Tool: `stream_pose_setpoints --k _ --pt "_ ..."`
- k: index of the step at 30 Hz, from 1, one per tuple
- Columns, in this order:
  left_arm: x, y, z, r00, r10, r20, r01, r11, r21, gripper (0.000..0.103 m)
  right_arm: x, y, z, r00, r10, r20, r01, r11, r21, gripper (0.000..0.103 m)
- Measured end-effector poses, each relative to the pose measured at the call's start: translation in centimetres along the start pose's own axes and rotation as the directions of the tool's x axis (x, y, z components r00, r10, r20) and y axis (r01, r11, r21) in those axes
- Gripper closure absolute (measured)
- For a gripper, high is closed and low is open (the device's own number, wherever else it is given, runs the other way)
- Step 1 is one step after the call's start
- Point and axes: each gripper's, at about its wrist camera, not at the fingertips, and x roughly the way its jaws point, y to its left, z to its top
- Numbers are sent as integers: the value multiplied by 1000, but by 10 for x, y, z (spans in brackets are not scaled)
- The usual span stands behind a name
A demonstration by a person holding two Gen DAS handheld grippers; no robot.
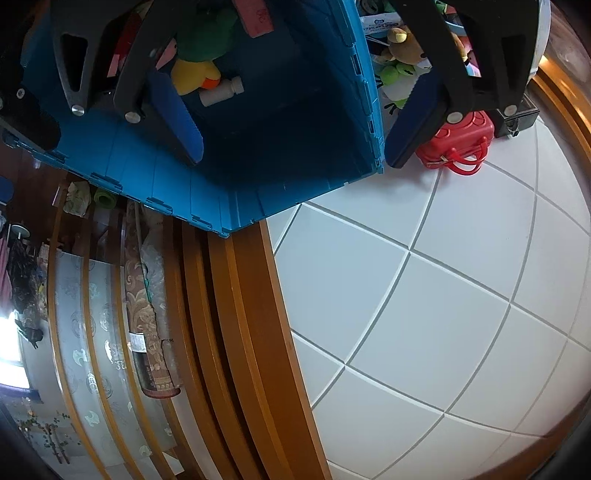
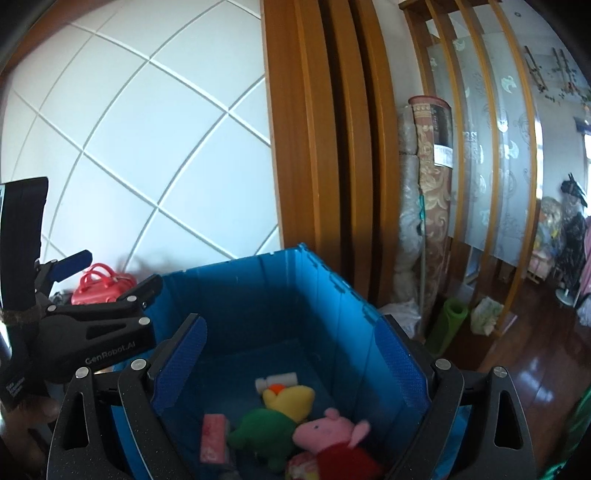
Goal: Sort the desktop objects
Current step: 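Open the right tool to drop the pig while the left tool drops the white plush, then move both empty tools back over the pile on the table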
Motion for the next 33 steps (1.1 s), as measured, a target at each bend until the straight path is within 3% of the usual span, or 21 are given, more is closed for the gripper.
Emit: stream_pose_setpoints --k 6,15,23,33 --pt "-19 22 -21 999 30 11 -29 998 -54 3 -15 15 -16 1000 23 10 -23 1000 -10 10" --pt "-71 92 -85 993 117 24 -112 981 -160 3 -47 59 -29 995 85 50 -82 995 -51 10" --pt "-99 178 -140 980 197 -26 -198 957 -213 3 -67 141 -41 982 179 56 -171 977 -127 10" --pt "-125 280 -208 945 308 -108 -323 929 -179 3 -70 263 -70 947 321 5 -316 935 -160 2"
